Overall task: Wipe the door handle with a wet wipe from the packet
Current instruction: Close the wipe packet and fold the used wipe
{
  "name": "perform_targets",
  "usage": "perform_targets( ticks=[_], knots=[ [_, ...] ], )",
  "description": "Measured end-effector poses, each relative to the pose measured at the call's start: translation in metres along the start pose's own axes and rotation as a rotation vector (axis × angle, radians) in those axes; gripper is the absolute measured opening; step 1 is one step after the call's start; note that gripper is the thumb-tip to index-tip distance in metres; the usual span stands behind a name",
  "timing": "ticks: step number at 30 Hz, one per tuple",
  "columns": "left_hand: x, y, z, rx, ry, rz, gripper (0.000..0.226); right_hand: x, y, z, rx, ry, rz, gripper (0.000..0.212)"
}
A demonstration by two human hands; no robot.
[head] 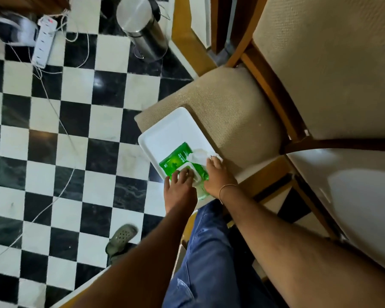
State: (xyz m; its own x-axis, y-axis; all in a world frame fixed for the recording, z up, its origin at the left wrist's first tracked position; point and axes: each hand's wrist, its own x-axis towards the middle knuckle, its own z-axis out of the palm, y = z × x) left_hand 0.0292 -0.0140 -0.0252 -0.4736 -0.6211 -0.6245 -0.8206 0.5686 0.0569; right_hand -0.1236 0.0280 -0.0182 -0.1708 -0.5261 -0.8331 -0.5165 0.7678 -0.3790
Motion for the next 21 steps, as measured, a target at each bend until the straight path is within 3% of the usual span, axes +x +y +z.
perform_targets(
  ticks=[5,10,14,18,21],
  knots=[
    [0.021,0.015,-0.014,0.163,-0.067,0.024,0.049,0.003,-0.003,0.003,-0.016,0.079,-0.012,0.062],
    [0.032,0.04,-0.055,0.287,-0.116,0.009,0.037,-0.034,-0.001,-0.016,0.292,0.322,0.035,0.034],
    [-0.015,0.079,-0.096,0.323,-0.071,0.243,0.033,-0.119,0.037,-0.028,0.538,0.51,0.074,0.032],
    [-0.077,0.146,-0.127,0.31,-0.07,0.445,0.035,-0.211,0.073,-0.036,0.672,0.541,0.134,0.037],
    [-0.128,0.195,-0.14,0.352,-0.089,0.592,0.043,-0.278,0.103,-0.035,0.813,0.657,0.185,0.034]
  ],
)
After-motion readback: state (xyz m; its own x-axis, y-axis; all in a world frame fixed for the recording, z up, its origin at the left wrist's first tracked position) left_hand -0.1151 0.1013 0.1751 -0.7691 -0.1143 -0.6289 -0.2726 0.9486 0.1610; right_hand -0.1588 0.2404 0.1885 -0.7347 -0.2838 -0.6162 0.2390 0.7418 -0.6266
